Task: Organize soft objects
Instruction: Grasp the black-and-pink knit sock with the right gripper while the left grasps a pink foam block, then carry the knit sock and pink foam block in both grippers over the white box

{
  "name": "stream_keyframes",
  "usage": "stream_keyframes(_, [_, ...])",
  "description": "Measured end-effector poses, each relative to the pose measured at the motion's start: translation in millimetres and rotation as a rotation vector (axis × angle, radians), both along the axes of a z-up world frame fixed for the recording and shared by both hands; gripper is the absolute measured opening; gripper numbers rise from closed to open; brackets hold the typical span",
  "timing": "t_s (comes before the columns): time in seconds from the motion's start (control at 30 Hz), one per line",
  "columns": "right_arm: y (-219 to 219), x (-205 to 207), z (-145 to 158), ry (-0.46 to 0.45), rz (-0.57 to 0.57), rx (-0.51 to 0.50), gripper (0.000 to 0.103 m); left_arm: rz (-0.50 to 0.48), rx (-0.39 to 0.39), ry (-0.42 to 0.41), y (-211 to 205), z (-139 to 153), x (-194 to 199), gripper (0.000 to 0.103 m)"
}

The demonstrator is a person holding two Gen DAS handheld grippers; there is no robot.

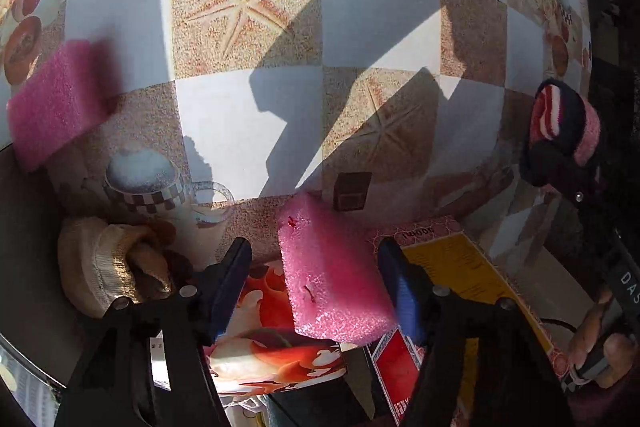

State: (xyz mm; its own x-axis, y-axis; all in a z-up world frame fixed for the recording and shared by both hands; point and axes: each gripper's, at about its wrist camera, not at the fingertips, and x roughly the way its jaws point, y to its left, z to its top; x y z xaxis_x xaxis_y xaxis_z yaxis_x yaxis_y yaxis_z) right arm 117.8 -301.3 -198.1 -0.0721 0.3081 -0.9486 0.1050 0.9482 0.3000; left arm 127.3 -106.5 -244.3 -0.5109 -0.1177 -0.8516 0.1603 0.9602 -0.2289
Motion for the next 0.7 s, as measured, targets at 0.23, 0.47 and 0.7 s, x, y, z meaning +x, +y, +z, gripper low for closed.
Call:
stream_keyframes(0.23, [-21.1, -16.4, 28.1, -0.062, -0.054, 0.015, 0.041, 0.022, -0.047, -0.117, -0.3, 19.5, 4.8, 0.03])
stream_keyframes(0.47, [-23.8, -32.2, 43.5, -0.09, -0.125, -0.012, 0.041, -0.104, -0.017, -0.492, -24.9, 94.4, 6.1, 0.03])
stream_keyframes(0.7, [-26.1, -50.8, 61.0, -0.108, -0.181, -0.046, 0.041, -0.207, -0.095, -0.74, -60.1, 159.5, -14.2, 0.03])
